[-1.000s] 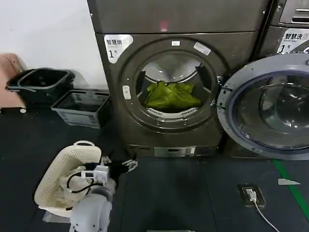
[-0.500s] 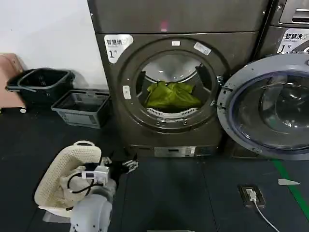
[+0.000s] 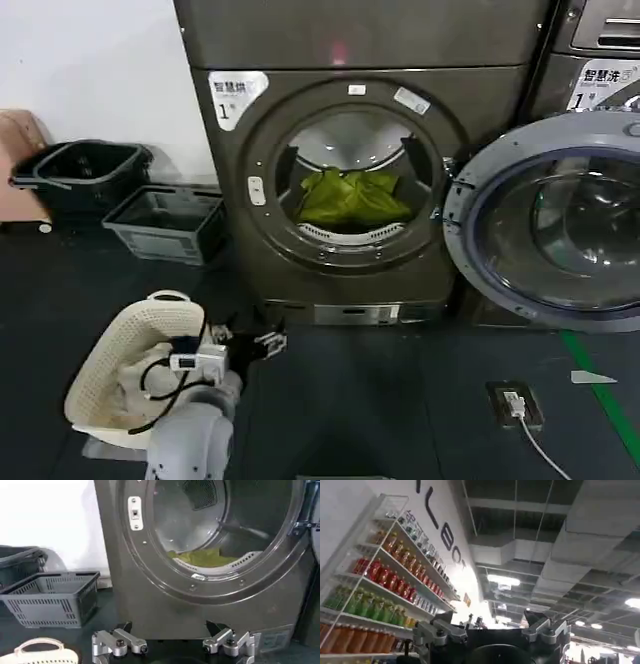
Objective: Grasp the clothes from the dryer.
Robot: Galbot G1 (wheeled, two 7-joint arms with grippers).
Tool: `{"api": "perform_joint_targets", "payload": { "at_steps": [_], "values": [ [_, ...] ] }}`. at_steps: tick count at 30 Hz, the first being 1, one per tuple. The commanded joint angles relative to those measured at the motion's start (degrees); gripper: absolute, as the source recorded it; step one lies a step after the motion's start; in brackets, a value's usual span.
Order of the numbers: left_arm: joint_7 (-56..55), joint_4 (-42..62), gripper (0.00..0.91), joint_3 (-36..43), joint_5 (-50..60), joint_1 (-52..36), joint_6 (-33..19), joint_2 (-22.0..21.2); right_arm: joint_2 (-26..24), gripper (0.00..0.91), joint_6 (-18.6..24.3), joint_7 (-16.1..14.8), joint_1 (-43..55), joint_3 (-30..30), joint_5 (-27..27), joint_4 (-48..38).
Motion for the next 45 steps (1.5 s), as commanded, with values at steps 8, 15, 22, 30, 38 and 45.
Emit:
{"api": "perform_joint_targets", "payload": {
  "at_steps": [8, 15, 22, 30, 38, 45],
  "values": [
    [0.0, 0.0, 0.907, 0.0, -0.1, 0.0, 2.8, 0.1, 0.0, 0.907, -0.1, 0.2, 0.1, 0.1, 0.0, -0.2],
    [0.0, 0.1, 0.907, 0.0, -0.1, 0.0, 2.8, 0.1, 0.0, 0.907, -0.1, 0.3, 0.2, 0.0, 0.0, -0.4],
    [0.0, 0.1, 0.907, 0.0, -0.1, 0.1, 2.8, 0.0, 0.1, 0.907, -0.1, 0.3, 0.2, 0.0, 0.0, -0.5],
    [0.0, 0.3, 0.907, -0.1, -0.1, 0.1, 2.8, 0.1, 0.2, 0.907, 0.0, 0.3, 0.2, -0.1, 0.0, -0.5],
    [0.1, 0.2, 0.907, -0.1, -0.1, 0.1, 2.8, 0.1, 0.2, 0.907, 0.0, 0.3, 0.3, -0.1, 0.0, -0.5],
    [0.1, 0.1, 0.907, -0.1, -0.1, 0.1, 2.8, 0.2, 0.4, 0.907, 0.4, 0.8, 0.4, -0.1, 0.3, -0.4]
  ]
}}
